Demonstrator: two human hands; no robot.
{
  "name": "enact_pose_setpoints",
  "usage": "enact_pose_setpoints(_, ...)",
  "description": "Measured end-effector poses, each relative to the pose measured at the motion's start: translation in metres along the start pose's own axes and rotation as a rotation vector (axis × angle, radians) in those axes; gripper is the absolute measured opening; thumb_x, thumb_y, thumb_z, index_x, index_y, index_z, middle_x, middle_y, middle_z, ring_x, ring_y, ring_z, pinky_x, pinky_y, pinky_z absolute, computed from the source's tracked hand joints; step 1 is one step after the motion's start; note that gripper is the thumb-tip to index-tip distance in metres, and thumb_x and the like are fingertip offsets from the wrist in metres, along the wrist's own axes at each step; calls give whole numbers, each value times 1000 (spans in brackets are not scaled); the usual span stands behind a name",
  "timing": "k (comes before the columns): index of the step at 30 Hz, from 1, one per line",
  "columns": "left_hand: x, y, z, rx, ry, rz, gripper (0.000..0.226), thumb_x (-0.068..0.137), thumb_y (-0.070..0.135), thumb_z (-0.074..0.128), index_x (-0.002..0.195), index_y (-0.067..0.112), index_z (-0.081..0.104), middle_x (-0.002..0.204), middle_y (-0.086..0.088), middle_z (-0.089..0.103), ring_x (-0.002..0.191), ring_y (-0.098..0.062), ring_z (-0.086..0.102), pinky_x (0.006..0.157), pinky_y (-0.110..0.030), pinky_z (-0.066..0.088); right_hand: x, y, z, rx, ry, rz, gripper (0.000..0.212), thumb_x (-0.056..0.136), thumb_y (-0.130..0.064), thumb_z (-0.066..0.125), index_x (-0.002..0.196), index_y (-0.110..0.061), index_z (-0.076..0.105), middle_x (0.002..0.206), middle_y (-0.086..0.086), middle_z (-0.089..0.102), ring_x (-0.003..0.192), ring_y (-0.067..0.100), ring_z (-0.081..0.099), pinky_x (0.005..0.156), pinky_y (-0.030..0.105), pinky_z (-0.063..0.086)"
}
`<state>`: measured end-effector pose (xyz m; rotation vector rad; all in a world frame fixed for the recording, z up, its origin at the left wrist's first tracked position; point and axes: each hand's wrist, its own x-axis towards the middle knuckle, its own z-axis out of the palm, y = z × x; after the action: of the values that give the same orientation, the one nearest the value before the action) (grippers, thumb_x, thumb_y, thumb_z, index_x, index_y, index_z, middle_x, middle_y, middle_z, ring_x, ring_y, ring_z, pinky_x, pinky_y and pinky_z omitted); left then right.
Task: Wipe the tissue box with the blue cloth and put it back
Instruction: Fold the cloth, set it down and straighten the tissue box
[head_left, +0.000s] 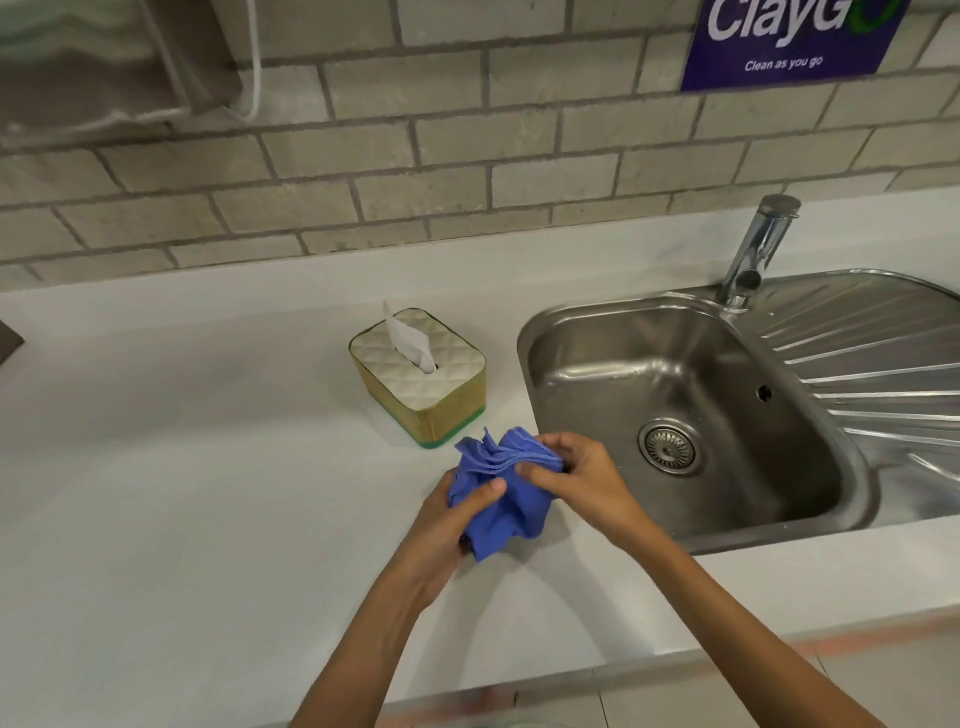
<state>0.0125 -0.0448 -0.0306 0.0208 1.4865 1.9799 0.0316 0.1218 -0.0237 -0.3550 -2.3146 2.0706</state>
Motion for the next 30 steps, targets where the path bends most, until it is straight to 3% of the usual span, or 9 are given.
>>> enact_pose_setpoints(4,7,-14,28,125,100,-15,36,85,1,61,120,8,54,116,-14,64,98,-26,64,77,-32,56,-14,8,-43,30,4,78,9,76,4,69,84,0,67,70,-1,74,62,5,68,59,17,54)
enact_pose_setpoints(6,9,-22,39,173,187,-24,26,86,6,62,112,8,57,116,-16,64,99,-28,63,79,-31,53,-24,10,-70,-2,68,131,4,80,0,66,83,3,67,76,9,72,64,13,66,57,18,53)
enact_pose_setpoints(10,7,-41,55,228,221,-87,23,85,19,66,105,8,63,110,-13,69,96,-26,65,82,-32,52,-44,33,-125,-79,163,277,35,84,-10,64,96,22,56,90,30,64,76,37,61,63,30,48)
enact_pose_setpoints(14,7,-59,70,391,165,-81,35,78,9,72,108,10,56,105,-6,65,87,-15,62,68,-19,52,-67,49,-148,-152,161,389,22,83,-13,65,66,-2,57,64,9,55,56,14,51,41,16,45)
enact_pose_setpoints(17,5,-73,74,497,128,-56,40,78,0,69,109,19,53,103,1,61,87,-10,61,63,-9,51,-77,65,-157,-378,156,382,31,82,-13,67,55,-17,52,53,1,51,54,17,49,49,22,44)
enact_pose_setpoints(19,3,-80,71,611,186,-4,34,81,2,66,109,17,55,104,1,62,95,-18,61,69,-14,48,-82,73,-159,-562,131,366,27,80,-17,67,60,-20,50,58,3,54,62,23,53,61,29,43)
enact_pose_setpoints(22,1,-88,69,766,288,67,28,85,11,64,112,14,58,102,4,62,88,-14,60,67,-8,43,-84,75,-157,-720,107,328,14,78,-20,67,87,-17,57,65,0,58,69,22,55,56,24,37)
enact_pose_setpoints(26,-1,-94,70,835,363,145,30,85,15,64,114,17,57,90,6,61,71,2,54,56,4,41,-80,71,-153,-811,64,286,36,77,-20,65,111,-19,57,71,-4,56,75,19,55,70,29,46)
enact_pose_setpoints(30,-3,-94,71,876,469,152,25,86,19,64,110,17,57,82,9,57,67,-1,54,53,-2,39,-76,64,-150,-881,31,243,45,76,-22,66,119,-19,56,109,7,59,91,24,60,76,29,45)
